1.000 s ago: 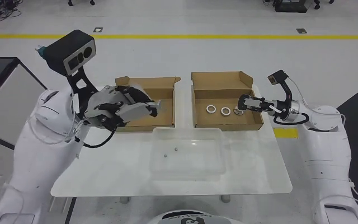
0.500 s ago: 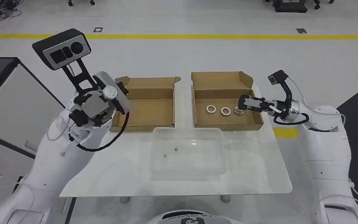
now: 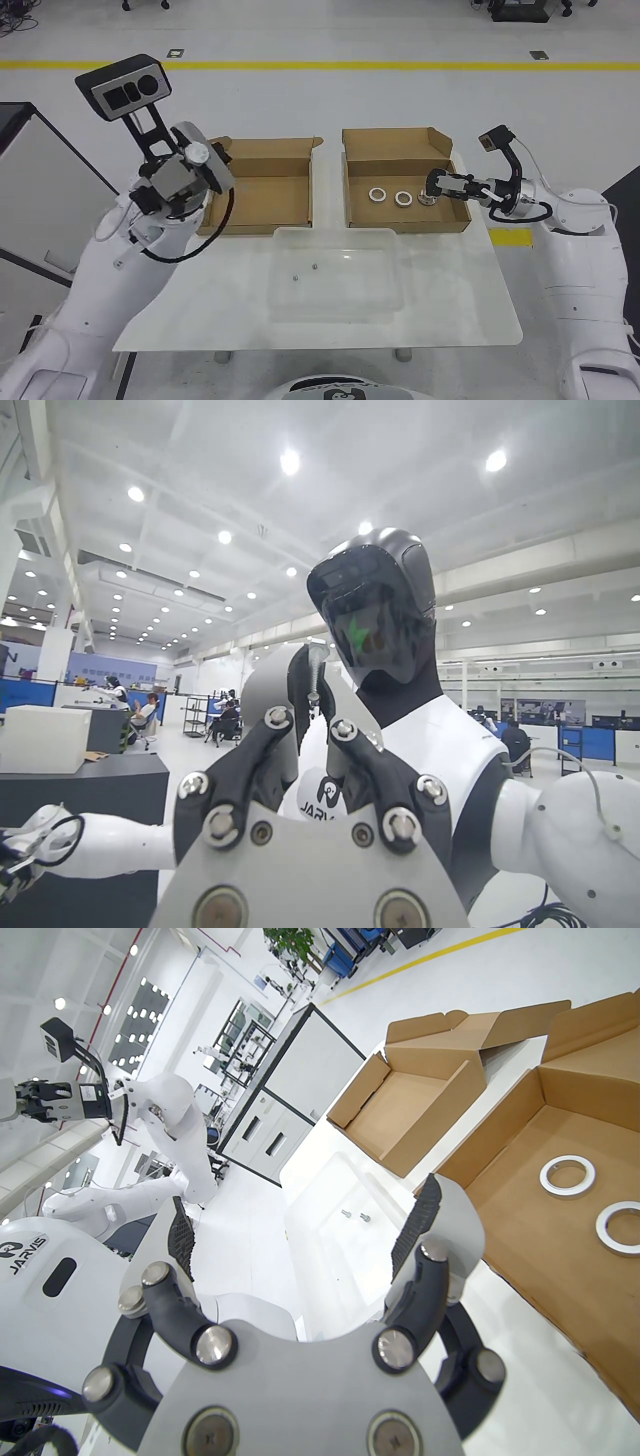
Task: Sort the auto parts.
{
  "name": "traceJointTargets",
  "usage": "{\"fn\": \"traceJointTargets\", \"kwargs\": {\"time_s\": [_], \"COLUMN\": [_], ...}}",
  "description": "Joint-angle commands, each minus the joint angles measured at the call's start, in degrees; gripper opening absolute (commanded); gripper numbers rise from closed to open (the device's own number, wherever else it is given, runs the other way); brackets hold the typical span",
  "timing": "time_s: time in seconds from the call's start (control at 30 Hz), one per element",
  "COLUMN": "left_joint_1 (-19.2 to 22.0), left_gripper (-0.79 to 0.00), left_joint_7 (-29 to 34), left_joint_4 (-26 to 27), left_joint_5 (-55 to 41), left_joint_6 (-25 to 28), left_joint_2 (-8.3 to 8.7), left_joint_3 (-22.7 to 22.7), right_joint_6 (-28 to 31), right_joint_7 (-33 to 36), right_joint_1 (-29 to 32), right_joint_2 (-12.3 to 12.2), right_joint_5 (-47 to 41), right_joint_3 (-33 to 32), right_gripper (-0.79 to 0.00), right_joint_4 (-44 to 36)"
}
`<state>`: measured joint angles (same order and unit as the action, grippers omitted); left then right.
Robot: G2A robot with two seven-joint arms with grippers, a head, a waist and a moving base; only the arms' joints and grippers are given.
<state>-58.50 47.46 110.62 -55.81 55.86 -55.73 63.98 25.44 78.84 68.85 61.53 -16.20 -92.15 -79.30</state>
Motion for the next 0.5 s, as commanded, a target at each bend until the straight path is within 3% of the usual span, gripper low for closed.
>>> {"fn": "traceJointTargets", "kwargs": {"time_s": [0.0, 0.27, 0.47], "left_joint_1": [-0.3, -2.1, -3.2], "left_gripper": [-0.785, -0.785, -0.785], "left_joint_7": [0.4, -1.1, -2.5], "left_joint_4": [-0.5, 0.4, 2.2], "left_joint_5": [3.0, 14.3, 13.0], "left_joint_6": [-1.1, -3.7, -3.2], "left_joint_2": [0.01, -0.10, -0.60], "left_joint_3": [1.0, 4.8, 4.3], "right_joint_6": [0.0, 0.0, 0.0], "right_joint_7": [0.0, 0.0, 0.0], "right_joint_1": [0.0, 0.0, 0.0], "right_joint_2": [0.0, 0.0, 0.0], "right_joint_5": [0.0, 0.0, 0.0], "right_joint_3": [0.0, 0.0, 0.0], "right_gripper": [0.000, 0.000, 0.000], "right_joint_4": [0.0, 0.0, 0.0]}}
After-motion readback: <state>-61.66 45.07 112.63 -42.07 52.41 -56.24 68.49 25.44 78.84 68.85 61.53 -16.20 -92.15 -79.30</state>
